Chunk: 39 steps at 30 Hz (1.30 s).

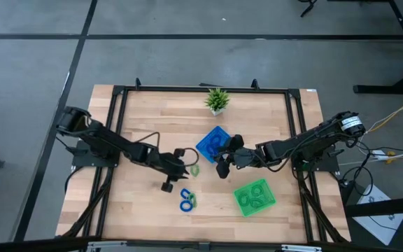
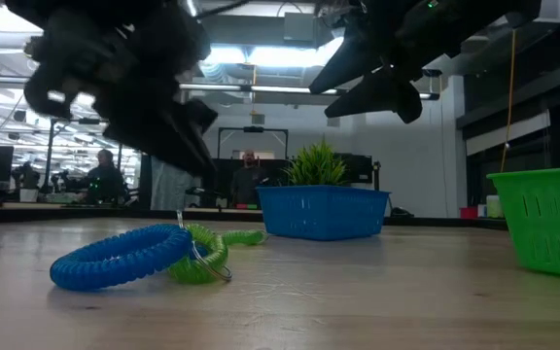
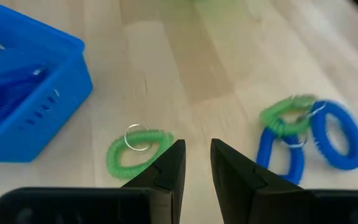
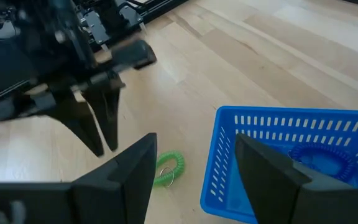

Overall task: Sort spring keychains
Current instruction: Put the green spring keychain into the green bin

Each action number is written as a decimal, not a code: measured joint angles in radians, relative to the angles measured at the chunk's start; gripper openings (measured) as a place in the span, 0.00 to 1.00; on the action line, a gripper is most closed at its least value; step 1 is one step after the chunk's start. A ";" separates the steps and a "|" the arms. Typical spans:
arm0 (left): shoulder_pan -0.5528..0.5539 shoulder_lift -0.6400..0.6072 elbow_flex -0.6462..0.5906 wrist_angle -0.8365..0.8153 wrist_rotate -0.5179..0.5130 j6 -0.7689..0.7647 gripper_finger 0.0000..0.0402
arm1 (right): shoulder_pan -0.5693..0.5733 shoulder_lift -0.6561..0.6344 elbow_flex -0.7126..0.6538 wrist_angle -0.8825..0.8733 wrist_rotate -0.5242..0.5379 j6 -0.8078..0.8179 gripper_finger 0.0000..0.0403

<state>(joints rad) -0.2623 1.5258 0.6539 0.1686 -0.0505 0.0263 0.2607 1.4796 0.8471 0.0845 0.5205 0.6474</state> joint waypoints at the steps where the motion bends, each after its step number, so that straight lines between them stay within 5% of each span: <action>1: 0.000 0.018 0.004 0.002 0.000 0.011 0.18 | 0.000 0.000 0.000 0.000 0.000 0.000 0.53; 15: 0.038 0.173 0.092 -0.005 -0.060 0.024 0.18 | 0.000 0.000 0.000 -0.012 0.000 -0.006 0.53; 27: 0.055 0.189 0.097 -0.042 0.008 0.020 0.18 | 0.000 0.000 0.000 -0.015 0.001 -0.004 0.53; 39: 0.055 0.300 0.100 0.090 -0.047 0.040 0.18 | 0.000 0.000 0.000 -0.014 0.002 -0.024 0.53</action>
<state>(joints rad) -0.2073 1.8260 0.7540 0.2583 -0.0974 0.0661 0.2607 1.4799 0.8471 0.0700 0.5220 0.6236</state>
